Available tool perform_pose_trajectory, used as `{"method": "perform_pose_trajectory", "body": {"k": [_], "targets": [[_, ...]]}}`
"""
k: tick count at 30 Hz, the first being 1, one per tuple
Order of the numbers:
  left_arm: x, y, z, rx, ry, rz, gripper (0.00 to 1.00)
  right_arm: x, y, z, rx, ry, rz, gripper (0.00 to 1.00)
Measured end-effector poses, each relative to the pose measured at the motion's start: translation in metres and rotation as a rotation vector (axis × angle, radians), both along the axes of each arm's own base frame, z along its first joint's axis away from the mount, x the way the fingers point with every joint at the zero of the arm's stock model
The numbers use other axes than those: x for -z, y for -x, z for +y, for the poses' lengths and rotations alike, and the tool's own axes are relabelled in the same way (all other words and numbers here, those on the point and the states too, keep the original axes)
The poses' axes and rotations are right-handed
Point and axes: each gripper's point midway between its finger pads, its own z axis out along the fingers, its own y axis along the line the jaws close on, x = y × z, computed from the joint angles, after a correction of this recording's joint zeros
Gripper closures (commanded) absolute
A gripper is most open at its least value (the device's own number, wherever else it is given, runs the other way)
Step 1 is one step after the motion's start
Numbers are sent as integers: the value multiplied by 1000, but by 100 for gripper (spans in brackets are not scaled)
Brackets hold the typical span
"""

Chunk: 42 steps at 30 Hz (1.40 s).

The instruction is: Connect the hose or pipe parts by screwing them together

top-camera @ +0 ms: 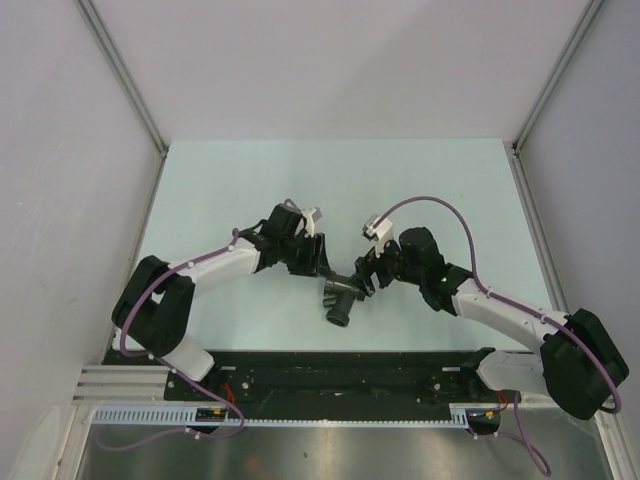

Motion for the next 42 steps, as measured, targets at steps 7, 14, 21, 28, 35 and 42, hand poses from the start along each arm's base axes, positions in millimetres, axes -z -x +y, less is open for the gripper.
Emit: {"method": "perform_pose_trajectory", "body": {"k": [7, 14, 21, 28, 35, 42], "targets": [[6, 2, -6, 17, -4, 12, 64, -2, -4, -3, 27, -21, 14, 18], [0, 3, -18, 43, 39, 23, 100, -3, -2, -2, 23, -35, 27, 18], [-8, 7, -22, 61, 70, 26, 99, -10, 3, 11, -53, -88, 23, 12], [-39, 6, -19, 57, 101, -69, 100, -15, 6, 25, -132, -135, 2, 9], [-71, 10, -13, 61, 125, -190, 100, -21, 14, 31, -219, -149, -36, 0], [-83, 18, -17, 88, 131, -241, 100, -21, 20, 40, -306, -168, -114, 2]]}}
